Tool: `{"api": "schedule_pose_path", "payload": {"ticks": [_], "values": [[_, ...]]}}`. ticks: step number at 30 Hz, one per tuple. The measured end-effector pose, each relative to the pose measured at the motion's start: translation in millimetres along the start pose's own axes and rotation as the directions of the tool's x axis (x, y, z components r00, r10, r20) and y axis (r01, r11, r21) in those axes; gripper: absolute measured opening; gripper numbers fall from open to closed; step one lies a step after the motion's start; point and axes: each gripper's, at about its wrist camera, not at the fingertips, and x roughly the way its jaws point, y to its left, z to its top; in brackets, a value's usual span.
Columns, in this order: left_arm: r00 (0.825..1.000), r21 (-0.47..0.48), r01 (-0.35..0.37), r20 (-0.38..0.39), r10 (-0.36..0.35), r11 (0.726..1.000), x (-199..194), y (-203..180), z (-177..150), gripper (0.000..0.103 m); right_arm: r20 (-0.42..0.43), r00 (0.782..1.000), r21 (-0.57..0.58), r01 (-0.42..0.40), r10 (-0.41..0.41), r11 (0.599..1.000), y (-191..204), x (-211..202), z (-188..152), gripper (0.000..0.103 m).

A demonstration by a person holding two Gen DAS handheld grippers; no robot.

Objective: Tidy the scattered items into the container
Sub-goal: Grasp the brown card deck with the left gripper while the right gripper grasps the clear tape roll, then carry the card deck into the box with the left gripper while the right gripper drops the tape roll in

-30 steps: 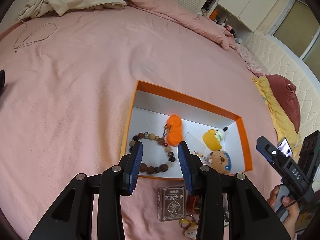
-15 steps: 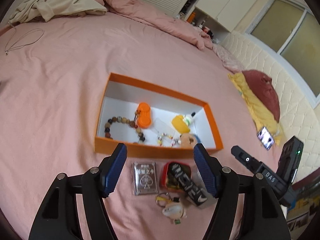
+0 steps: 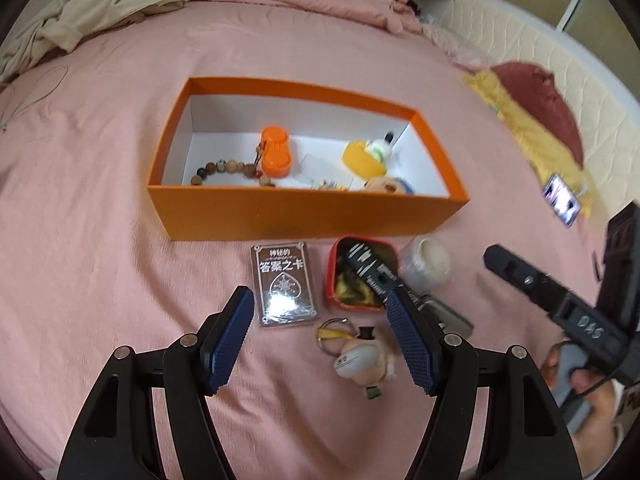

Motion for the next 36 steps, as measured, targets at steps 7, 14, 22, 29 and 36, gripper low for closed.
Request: {"api": "schedule_pose_path", "payload": {"ticks": [7,14,22,29,36], "values": [[0.992,-0.093,-0.062,-0.115,0.051,0.994,36,20,3,0.069,-0.053,0.998,0.006,-0.032,0.032,0.999,5,22,2,0.077],[0.981,0.012,-0.164,-0.104,0.164,0.986,54,7,2,0.055,-0.229,0.973,-0.058,0.008,-0.021,0.998,14,64,-2,0.058],[0.997,-0.085,-0.055,-0.059,0.05,0.995,32,21,0,0.045,-0.198,0.977,-0.139,0.058,-0.085,0.989,22,58,-10,0.01],[0.998,-0.065,0.063,-0.021,-0.065,0.996,15,13,-5,0.046,-0.14,0.99,-0.035,0.016,-0.021,0.999,5,39,-1,0.01],[0.996,-0.192,0.056,-0.064,-0.069,0.98,24,29,0,0.051,-0.144,0.989,-0.011,0.031,-0.032,0.999,1,37,-1,0.01]]}}
